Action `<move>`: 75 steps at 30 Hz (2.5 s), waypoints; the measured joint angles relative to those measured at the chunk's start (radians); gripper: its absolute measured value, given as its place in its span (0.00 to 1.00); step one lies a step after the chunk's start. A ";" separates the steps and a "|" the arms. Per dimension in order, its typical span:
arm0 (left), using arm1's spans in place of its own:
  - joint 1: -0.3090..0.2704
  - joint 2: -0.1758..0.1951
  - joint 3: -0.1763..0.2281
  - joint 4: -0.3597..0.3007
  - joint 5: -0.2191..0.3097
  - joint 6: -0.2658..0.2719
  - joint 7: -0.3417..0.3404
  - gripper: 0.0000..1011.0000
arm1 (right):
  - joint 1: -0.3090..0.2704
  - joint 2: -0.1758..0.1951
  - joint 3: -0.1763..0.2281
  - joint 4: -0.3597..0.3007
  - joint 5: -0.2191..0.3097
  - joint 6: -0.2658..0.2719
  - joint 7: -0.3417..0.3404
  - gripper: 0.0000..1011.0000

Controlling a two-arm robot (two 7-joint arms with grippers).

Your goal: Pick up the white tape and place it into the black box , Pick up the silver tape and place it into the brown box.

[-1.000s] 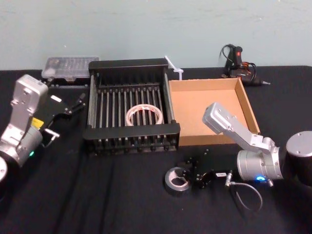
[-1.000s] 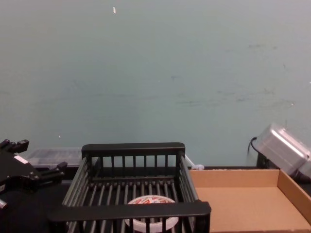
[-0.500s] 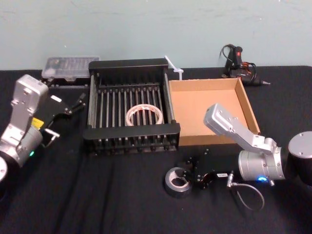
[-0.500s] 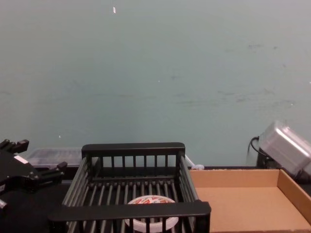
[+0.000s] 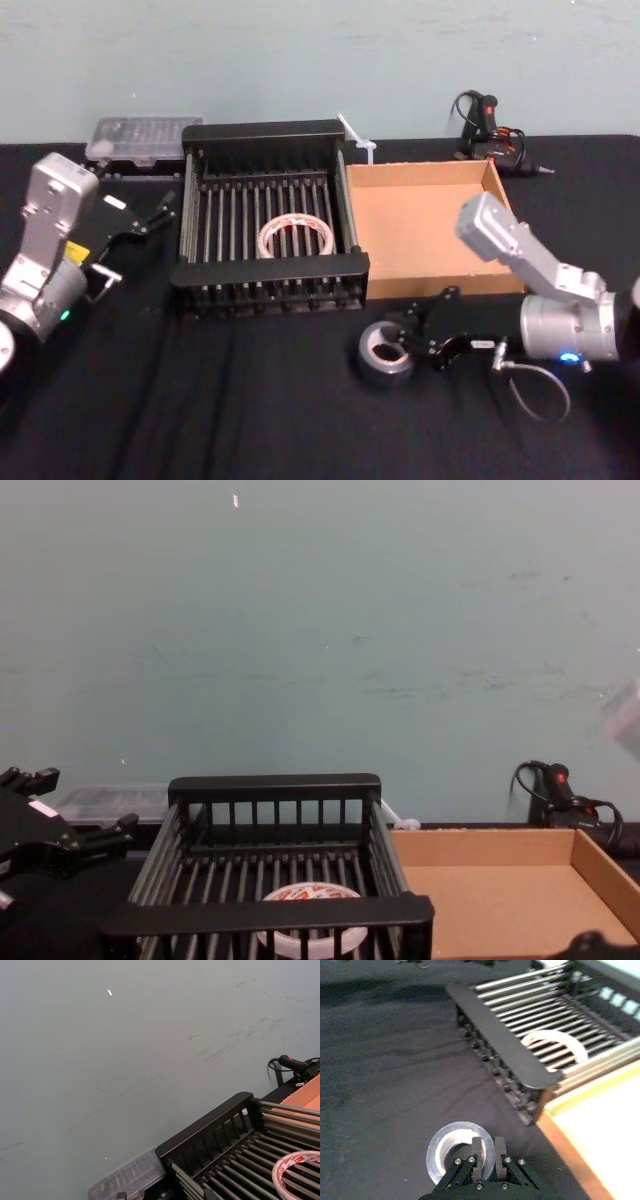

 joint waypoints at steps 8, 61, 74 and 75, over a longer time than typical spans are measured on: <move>0.000 0.000 0.000 0.000 0.000 0.000 0.000 0.99 | -0.025 0.012 0.065 -0.001 0.017 -0.010 -0.072 0.16; 0.000 0.000 0.000 0.000 0.000 0.000 0.000 0.99 | 0.138 -0.202 0.185 0.328 -0.079 0.020 -0.203 0.16; 0.000 0.000 0.000 0.000 0.000 0.000 0.000 0.99 | 0.136 -0.200 0.182 0.323 -0.079 0.020 -0.202 0.34; 0.000 0.000 0.000 0.000 0.000 0.000 0.000 0.99 | 0.135 -0.200 0.182 0.323 -0.079 0.020 -0.202 0.34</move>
